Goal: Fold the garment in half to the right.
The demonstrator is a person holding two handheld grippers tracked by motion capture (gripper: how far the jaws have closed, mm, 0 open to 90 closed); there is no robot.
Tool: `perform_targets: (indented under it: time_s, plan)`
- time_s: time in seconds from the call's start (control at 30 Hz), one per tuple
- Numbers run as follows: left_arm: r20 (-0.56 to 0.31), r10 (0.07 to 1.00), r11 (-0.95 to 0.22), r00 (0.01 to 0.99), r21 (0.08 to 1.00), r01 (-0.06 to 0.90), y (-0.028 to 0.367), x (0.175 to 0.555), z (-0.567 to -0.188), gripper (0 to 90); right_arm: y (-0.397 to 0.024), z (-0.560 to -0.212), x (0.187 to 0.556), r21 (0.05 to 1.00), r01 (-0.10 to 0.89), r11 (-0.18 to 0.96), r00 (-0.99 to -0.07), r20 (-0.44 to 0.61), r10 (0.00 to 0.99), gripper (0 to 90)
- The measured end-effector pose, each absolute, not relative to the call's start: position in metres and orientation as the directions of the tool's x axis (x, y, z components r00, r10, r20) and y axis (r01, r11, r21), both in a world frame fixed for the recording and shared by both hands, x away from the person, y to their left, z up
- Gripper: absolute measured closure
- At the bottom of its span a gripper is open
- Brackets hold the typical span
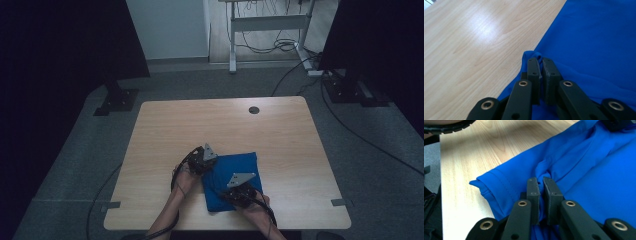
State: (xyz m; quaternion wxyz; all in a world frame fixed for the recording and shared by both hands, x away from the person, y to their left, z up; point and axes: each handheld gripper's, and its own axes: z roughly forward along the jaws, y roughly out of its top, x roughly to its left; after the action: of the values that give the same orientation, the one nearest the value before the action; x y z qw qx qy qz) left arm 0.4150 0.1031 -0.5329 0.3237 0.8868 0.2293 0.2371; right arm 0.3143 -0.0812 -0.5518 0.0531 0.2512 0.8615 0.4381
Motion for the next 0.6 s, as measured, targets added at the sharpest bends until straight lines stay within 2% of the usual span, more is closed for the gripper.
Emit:
perform_targets:
  time_s: [0.6]
  plan:
    - [0.332,0.501,-0.67,0.799,0.733,0.116,0.068,0.411,-0.484,86.0,-0.112,-0.517,0.307,0.843,0.344,0.413,-0.863,0.111,0.493,84.0]
